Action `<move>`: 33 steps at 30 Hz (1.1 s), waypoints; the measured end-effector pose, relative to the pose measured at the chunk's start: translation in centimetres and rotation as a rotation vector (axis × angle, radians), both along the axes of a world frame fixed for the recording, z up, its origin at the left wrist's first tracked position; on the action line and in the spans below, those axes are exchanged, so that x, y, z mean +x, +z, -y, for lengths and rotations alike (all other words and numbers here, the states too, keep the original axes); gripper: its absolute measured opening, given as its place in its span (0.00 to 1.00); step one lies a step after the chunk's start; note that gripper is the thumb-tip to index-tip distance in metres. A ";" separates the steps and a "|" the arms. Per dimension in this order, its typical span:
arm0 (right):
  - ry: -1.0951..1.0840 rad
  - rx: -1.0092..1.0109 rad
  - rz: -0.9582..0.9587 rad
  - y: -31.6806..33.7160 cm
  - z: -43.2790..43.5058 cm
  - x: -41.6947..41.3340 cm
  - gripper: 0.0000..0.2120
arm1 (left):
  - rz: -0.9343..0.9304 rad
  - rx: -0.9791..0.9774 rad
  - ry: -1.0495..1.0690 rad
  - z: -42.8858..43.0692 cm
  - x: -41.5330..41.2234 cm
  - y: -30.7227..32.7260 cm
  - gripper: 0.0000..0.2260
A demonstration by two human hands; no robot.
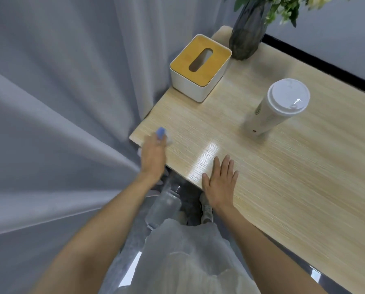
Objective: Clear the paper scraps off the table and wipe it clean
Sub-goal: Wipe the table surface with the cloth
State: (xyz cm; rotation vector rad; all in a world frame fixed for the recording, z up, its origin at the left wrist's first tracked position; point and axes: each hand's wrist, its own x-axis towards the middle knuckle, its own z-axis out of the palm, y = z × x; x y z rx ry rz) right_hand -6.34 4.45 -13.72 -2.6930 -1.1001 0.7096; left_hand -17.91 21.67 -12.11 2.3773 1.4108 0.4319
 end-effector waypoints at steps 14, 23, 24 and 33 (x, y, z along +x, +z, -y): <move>-0.076 0.042 -0.006 1.2 -1.0 2.9 0.29 | -0.107 0.020 -0.581 1.9 5.0 -0.9 0.16; -0.094 0.062 0.040 0.1 1.0 5.3 0.28 | -0.129 0.065 0.027 -5.1 8.4 -1.1 0.17; -0.073 0.065 0.059 -0.1 1.2 5.3 0.28 | -0.113 0.007 0.066 -3.3 9.7 -0.9 0.17; -0.057 0.127 0.053 0.4 1.2 6.1 0.26 | -0.246 0.253 -0.712 -3.6 9.1 -1.1 0.19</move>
